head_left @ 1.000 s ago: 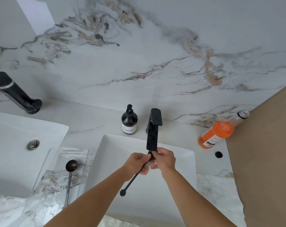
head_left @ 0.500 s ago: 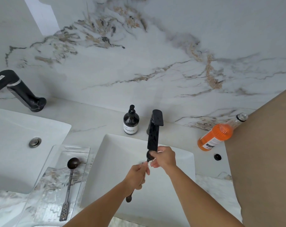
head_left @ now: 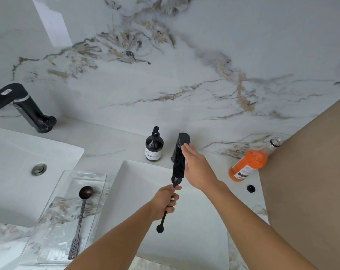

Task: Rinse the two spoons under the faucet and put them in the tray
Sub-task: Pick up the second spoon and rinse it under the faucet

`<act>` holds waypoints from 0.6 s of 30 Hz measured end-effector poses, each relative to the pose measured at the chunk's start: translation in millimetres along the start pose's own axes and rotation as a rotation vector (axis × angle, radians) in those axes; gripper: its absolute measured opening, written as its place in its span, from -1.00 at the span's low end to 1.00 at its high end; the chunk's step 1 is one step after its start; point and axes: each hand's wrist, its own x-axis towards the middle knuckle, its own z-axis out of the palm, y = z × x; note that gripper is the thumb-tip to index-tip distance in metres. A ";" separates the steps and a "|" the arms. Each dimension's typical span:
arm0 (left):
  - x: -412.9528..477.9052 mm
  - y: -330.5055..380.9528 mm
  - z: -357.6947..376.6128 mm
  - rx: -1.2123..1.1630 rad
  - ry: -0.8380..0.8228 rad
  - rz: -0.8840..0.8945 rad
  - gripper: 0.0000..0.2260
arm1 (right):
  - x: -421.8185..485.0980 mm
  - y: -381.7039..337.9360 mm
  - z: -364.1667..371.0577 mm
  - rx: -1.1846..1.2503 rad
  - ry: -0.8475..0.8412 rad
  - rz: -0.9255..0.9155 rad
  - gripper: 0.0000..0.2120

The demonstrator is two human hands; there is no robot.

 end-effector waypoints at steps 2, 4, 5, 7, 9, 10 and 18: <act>-5.6 -4.5 -0.7 -0.012 -0.002 -0.001 -0.73 | -4.4 2.8 8.9 -0.053 -0.056 0.011 -0.36; -12.4 -10.7 -3.6 -0.062 -0.012 -0.002 -0.75 | -12.7 4.6 20.1 -0.044 -0.043 -0.002 -0.33; -15.1 -13.6 -4.8 -0.093 -0.017 0.003 -0.75 | -17.6 5.1 24.9 0.017 0.025 0.018 -0.35; -21.2 -16.9 -7.3 -0.152 -0.021 0.027 -0.76 | -30.6 5.5 36.8 0.210 0.264 0.137 -0.50; -28.0 -18.9 -9.0 -0.199 -0.034 0.064 -0.77 | -50.8 4.3 57.4 0.400 0.355 0.374 -0.79; -31.2 -19.6 -9.3 -0.214 -0.038 0.088 -0.77 | -61.8 1.5 69.4 0.590 0.272 0.512 -0.86; -56.2 -17.4 -8.7 -0.211 -0.099 0.205 -0.74 | -135.1 -30.7 136.0 1.393 -0.291 0.711 -0.68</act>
